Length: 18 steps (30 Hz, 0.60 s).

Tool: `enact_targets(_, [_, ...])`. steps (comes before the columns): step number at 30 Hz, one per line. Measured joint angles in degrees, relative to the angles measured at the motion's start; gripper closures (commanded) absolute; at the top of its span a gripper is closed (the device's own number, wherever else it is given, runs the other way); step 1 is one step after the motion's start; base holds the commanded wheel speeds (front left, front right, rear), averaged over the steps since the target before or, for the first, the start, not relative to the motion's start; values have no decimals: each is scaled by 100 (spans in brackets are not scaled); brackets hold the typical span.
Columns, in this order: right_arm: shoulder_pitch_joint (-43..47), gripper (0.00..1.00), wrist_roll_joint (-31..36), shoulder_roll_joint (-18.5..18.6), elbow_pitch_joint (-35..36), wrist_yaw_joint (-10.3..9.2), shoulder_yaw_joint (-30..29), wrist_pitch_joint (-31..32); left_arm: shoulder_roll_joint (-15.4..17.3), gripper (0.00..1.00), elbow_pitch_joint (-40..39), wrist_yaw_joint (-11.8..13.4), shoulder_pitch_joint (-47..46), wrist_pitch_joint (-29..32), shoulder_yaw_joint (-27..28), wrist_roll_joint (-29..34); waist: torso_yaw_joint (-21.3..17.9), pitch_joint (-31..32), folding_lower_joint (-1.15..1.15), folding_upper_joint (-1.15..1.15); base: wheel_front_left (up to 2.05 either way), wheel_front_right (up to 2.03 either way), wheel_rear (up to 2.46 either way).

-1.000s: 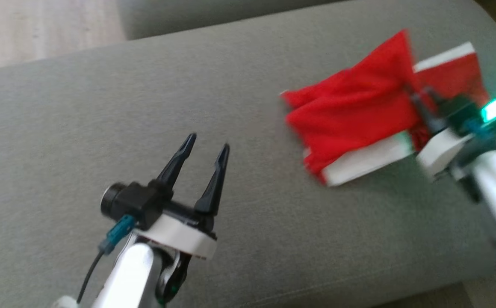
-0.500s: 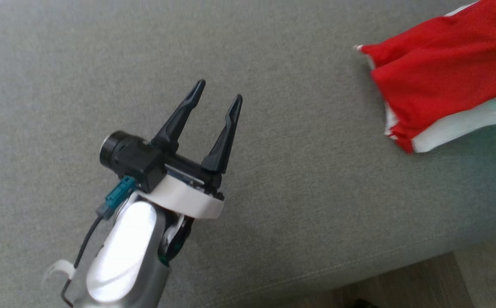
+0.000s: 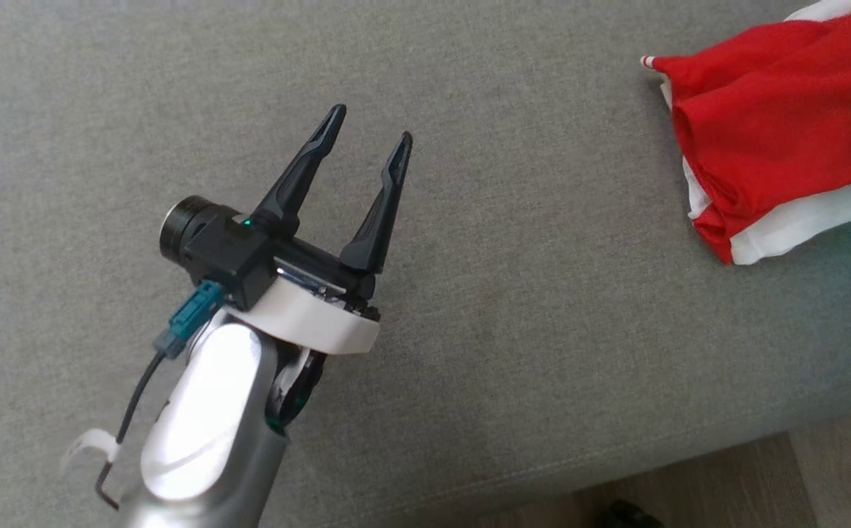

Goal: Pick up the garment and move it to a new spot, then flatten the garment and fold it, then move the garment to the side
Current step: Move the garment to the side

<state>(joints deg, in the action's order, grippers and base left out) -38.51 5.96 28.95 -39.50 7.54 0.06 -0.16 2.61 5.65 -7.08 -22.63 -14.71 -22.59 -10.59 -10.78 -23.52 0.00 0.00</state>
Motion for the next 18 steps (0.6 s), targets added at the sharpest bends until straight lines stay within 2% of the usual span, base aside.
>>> enact_targets(4, [2,0,232,-114,187,0,-86,-2,-2,0,3,-3,20,0,90,-21,28,180,0,0,0,0,0])
enact_targets(10, [64,0,186,-478,571,0,-29,-87,-7,0,0,0,207,0,193,-83,86,525,0,0,0,0,0])
enact_targets(18, [727,0,-469,-1147,1481,0,118,-575,-10,0,-53,101,748,0,561,-175,293,1184,-1,0,0,0,0])
